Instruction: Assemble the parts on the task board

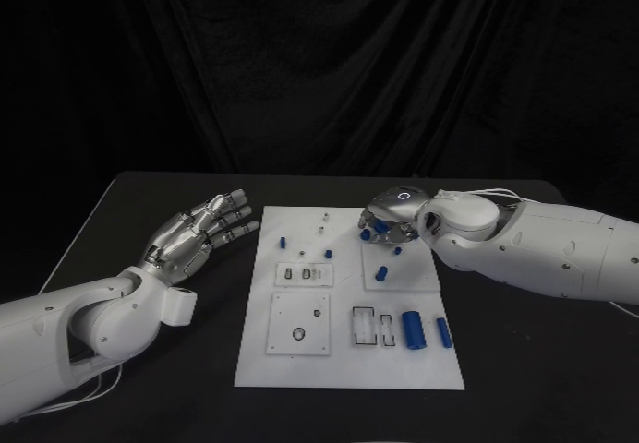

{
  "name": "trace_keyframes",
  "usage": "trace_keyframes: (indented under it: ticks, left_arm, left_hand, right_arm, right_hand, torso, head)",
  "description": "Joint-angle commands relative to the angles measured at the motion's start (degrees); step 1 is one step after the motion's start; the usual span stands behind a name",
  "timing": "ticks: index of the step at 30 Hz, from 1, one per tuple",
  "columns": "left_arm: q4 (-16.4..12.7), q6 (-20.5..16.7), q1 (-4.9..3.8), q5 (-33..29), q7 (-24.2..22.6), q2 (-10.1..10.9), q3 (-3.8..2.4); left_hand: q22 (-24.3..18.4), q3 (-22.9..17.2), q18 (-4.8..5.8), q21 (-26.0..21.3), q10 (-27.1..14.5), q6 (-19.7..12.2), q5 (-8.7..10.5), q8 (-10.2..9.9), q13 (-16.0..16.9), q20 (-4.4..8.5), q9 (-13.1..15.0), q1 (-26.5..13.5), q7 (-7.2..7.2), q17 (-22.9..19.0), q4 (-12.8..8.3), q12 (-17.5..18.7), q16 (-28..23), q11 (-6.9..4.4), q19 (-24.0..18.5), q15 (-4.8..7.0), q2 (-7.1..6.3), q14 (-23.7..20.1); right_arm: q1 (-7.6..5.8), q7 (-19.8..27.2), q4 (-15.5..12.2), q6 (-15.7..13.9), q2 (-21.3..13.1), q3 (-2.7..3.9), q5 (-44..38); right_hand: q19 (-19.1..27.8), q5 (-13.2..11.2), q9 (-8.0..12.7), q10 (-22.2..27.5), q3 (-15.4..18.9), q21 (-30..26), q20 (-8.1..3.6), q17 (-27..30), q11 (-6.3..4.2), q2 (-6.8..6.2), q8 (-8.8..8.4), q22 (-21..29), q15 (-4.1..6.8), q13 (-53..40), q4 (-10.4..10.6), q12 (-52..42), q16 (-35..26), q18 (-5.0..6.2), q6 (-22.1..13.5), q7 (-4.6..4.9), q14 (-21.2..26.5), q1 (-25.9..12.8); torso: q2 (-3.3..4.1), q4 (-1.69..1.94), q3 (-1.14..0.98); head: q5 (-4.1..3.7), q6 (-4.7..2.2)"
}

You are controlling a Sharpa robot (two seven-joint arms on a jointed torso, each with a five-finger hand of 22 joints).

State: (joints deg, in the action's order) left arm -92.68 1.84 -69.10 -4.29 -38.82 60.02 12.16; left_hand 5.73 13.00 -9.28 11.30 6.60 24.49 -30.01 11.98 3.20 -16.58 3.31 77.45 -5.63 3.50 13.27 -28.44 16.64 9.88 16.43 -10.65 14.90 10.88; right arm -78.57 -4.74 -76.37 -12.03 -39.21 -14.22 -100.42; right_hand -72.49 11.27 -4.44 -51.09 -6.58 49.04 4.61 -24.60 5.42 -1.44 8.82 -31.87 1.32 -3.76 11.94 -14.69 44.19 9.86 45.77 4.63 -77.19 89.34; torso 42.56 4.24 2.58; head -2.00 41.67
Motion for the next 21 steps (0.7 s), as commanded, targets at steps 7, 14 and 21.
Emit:
trace_keyframes:
  ticks: [7,14,21]
  left_arm:
    - [0.1,2.2,-0.13,0.1,-2.5,-0.3,-0.05]
    - [0.3,2.4,-0.13,0.1,-2.1,-0.4,-0.05]
    - [0.5,2.7,-0.12,0.1,-1.9,-0.6,-0.05]
  left_hand:
    - [0.1,-0.4,-0.41,0.3,0.4,0.8,-0.49,0.5,0.1,-0.05,0.1,0.7,-0.11,-0.1,-0.5,-0.6,0.3,0.32,0.4,-0.21,0.12,0.4]
    - [0.0,-0.5,-0.39,0.3,0.5,0.9,-0.58,0.6,0.1,-0.05,0.2,0.8,-0.23,-0.1,-0.6,-0.7,0.3,0.47,0.4,-0.22,0.15,0.4]
    - [0.0,-0.6,-0.37,0.3,0.6,1.0,-0.68,0.6,0.1,-0.06,0.2,0.8,-0.31,-0.1,-0.7,-0.8,0.3,0.56,0.4,-0.22,0.19,0.4]
  right_arm:
    - [1.24,0.0,2.3,-3.2,1.5,0.05,-0.7]
    - [1.88,0.3,3.5,-4.0,2.4,0.05,-0.7]
    - [2.41,1.9,4.2,-6.8,3.0,0.06,-0.7]
  right_hand:
    - [-0.2,1.1,-0.2,-0.9,-1.7,2.5,0.10,-0.8,0.21,-0.13,-0.62,-3.1,-0.22,0.0,-0.6,0.8,0.5,-0.59,0.8,0.17,-0.1,0.3]
    - [-0.7,0.8,-0.3,-1.5,-3.3,5.2,0.24,-1.6,0.34,0.20,-0.67,-6.8,-0.38,0.0,-0.3,1.4,1.3,-1.04,1.6,0.33,-0.3,0.0]
    - [-1.1,-0.7,-2.4,-6.3,-6.5,9.0,0.08,-3.1,-0.66,0.77,2.61,-11.9,-0.02,-0.2,-0.8,1.0,2.5,-1.51,9.4,0.88,-0.6,0.4]
  torso:
    - [0.03,-0.01,-0.14]
    - [0.00,-0.21,-0.13]
    - [-0.01,-0.10,-0.10]
  head:
    - [-0.29,0.15]
    - [0.00,0.43]
    - [0.16,0.62]
